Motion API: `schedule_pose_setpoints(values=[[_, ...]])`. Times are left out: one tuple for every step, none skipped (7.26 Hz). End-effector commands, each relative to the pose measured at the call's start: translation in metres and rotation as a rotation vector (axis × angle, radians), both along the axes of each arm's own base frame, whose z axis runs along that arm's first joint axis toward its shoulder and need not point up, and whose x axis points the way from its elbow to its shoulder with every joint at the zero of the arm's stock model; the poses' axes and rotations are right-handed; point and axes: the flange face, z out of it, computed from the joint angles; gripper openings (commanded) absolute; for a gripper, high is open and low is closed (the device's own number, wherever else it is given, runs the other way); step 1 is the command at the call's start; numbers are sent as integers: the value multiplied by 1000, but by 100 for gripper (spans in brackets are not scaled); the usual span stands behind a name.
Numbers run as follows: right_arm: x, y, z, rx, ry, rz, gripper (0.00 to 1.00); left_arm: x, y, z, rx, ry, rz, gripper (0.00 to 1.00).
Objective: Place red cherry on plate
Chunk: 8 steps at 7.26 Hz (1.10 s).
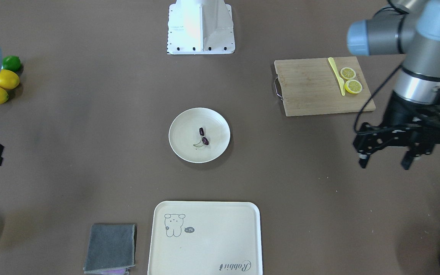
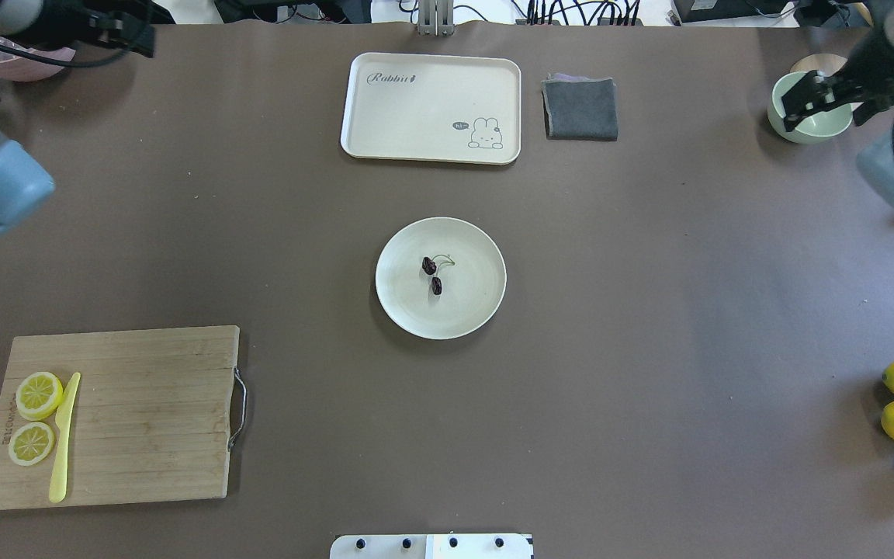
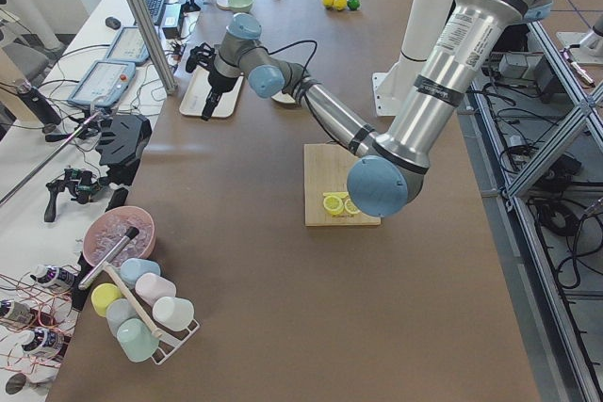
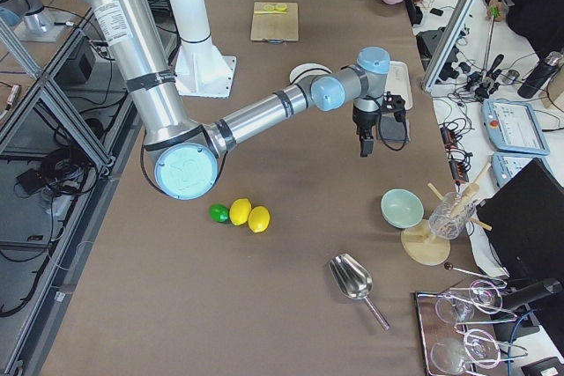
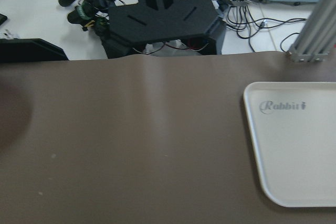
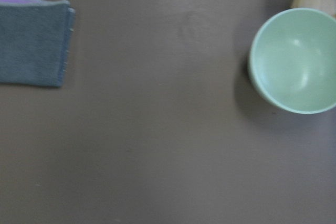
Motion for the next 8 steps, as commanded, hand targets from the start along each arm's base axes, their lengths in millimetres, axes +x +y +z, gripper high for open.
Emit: schedule_pose_setpoints(values=[[110,26,73,-49,22,-71,100,-76,-3,91,-52,-94,23,98],[132,56,113,-100,-11,-36,100,-104,11,130,-126,-71,25,98],[148,86,155,-70,-26,-8,100,-141,21,172,-180,-61,44,98],[160,99,166,-68,-64,25,100,-185,34,211,-182,-57,105,98],[163,104,170,-78,-90,31,100,-227,41,234,-186,-1,132,98],[163,104,171,-80,-91,33,100,-243,45,241,-201,73,142,98],[163,103,173,-96,-90,51,100,-242,51,247,-212,93,150,98],[163,103,172,-97,-90,54,100,-242,53,252,-221,93,149,98]])
